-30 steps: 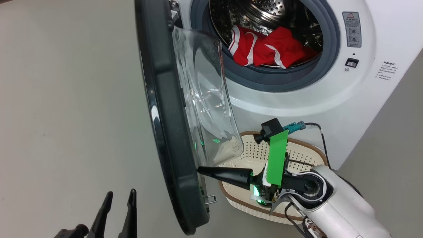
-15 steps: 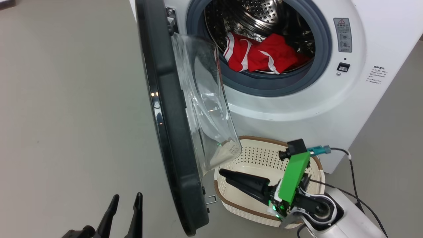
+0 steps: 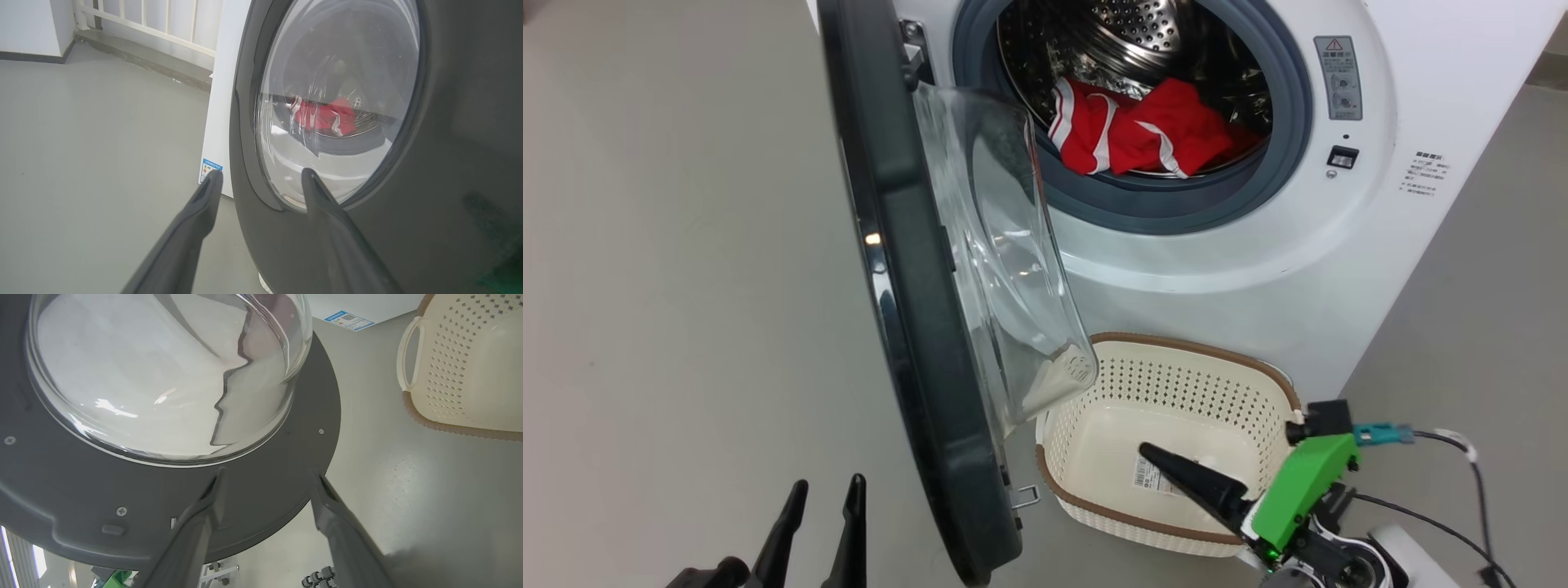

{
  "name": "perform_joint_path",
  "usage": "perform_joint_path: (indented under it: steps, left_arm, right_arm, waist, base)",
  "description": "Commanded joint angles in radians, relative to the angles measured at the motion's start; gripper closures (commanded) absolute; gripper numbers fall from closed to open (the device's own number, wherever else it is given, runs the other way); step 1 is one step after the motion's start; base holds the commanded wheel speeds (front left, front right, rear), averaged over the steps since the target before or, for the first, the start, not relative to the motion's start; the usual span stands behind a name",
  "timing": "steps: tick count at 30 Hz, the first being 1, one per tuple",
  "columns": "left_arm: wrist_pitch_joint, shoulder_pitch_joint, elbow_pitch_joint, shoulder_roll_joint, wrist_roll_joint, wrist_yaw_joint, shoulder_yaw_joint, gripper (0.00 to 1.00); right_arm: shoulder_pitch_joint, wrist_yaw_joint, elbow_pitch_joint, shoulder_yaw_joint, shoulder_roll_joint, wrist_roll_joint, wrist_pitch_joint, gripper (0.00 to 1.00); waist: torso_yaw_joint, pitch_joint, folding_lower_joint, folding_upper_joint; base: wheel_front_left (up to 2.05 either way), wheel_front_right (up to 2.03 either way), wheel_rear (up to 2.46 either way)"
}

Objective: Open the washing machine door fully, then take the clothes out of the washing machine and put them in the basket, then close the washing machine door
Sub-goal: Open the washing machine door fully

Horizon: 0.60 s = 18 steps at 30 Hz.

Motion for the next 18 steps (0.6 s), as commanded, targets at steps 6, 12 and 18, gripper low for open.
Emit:
perform_joint_path:
  steps: [6, 12, 18]
  left_arm:
    - [-0.009, -0.023, -0.017, 0.01, 0.008, -0.006, 0.044, 0.0]
    - [-0.009, -0.022, -0.014, 0.01, 0.006, -0.006, 0.052, 0.0]
    - [-0.009, -0.02, -0.013, 0.01, 0.004, -0.006, 0.059, 0.0]
  right_arm:
    - [0.023, 0.005, -0.028, 0.065, -0.045, -0.159, -0.173, 0.0]
    - [0.027, 0.005, -0.037, 0.132, -0.076, -0.236, -0.329, 0.0]
    - [0.004, 0.005, -0.027, 0.244, -0.134, -0.368, -0.531, 0.0]
  waist:
    - [-0.011, -0.001, 0.0, 0.0]
    - [-0.015, -0.004, 0.0, 0.0]
    - [-0.014, -0.005, 0.0, 0.0]
  base:
    - [0.0, 0.0, 0.0]
    - [0.0, 0.0, 0.0]
    - [0.0, 0.0, 0.0]
